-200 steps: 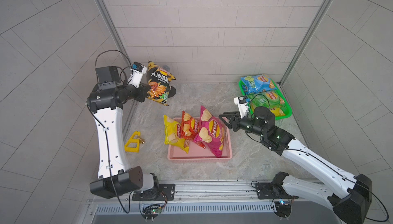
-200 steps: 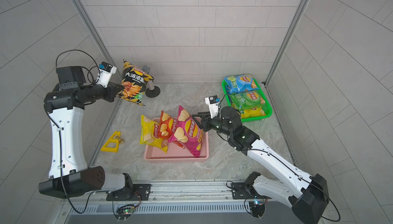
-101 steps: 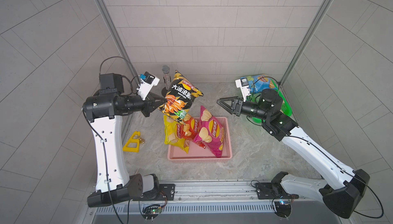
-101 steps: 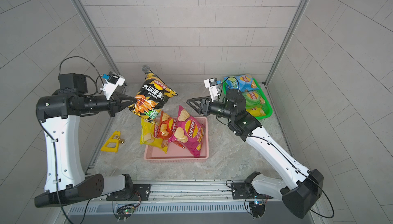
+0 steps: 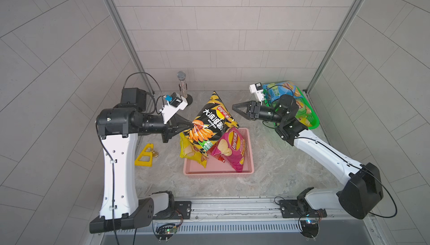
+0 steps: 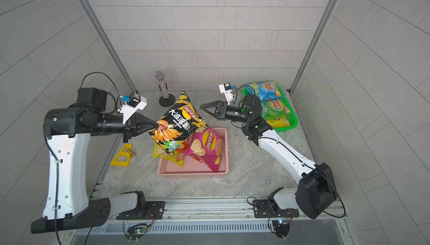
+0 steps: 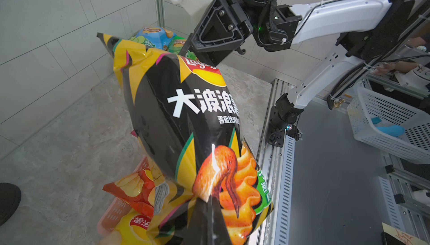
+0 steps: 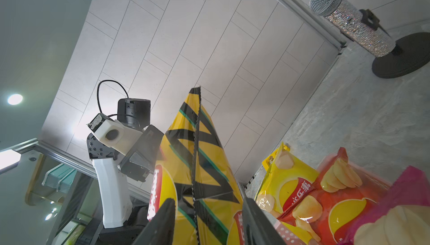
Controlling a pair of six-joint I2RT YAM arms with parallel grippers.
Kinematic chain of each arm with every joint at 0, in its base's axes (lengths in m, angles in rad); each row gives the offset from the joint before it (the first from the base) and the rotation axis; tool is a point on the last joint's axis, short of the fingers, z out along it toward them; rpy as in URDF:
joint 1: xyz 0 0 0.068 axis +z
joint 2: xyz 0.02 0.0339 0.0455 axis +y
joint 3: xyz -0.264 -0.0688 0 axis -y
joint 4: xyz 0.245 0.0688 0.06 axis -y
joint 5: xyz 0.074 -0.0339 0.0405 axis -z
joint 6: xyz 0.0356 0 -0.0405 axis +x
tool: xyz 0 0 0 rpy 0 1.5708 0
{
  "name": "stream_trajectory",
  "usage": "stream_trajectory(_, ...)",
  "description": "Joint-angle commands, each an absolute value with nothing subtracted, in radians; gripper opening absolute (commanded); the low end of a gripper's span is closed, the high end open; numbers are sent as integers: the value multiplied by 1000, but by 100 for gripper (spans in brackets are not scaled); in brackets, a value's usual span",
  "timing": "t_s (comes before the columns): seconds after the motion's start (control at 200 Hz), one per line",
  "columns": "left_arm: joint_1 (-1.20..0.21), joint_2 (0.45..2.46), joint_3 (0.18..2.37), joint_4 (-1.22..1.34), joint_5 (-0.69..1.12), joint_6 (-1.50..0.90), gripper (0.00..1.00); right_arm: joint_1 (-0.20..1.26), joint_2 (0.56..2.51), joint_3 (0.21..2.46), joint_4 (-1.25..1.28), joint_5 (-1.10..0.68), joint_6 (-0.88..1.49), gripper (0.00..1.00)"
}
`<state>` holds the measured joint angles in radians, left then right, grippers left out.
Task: Put the potato chips into the basket
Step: Pick up the potato chip from the center of the board.
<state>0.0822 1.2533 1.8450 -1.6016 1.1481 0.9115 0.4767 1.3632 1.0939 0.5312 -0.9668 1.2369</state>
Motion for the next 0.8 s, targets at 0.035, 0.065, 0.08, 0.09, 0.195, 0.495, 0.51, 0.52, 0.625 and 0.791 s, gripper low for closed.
stream_trajectory(0.035,67,1239,1827,-1779,1180,950,0,515,1404,1078,817,-1038,1411,48)
stream_trajectory(0.065,65,1237,1826,-1779,1178,951,0,524,1412,1080,823,-1041,1417,46)
stream_trajectory(0.08,65,1237,1826,-1779,1177,953,0,527,1415,1080,827,-1043,1419,45)
stream_trajectory(0.09,65,1236,1825,-1779,1176,953,0,529,1417,1080,830,-1044,1421,45)
stream_trajectory(0.195,64,1239,1821,-1775,1169,953,0,545,1427,1072,872,-1051,1446,43)
stream_trajectory(0.495,64,1246,1806,-1745,1164,932,0,547,1413,1054,896,-1052,1453,22)
stream_trajectory(0.51,64,1244,1805,-1741,1164,929,0,548,1413,1053,897,-1052,1453,22)
stream_trajectory(0.52,63,1245,1805,-1738,1163,926,0,547,1412,1053,898,-1052,1452,21)
stream_trajectory(0.625,65,1231,1785,-1703,1152,900,0,543,1407,1058,895,-1052,1440,14)
stream_trajectory(0.791,64,1199,1730,-1662,1122,878,0,540,1387,1081,807,-1052,1372,2)
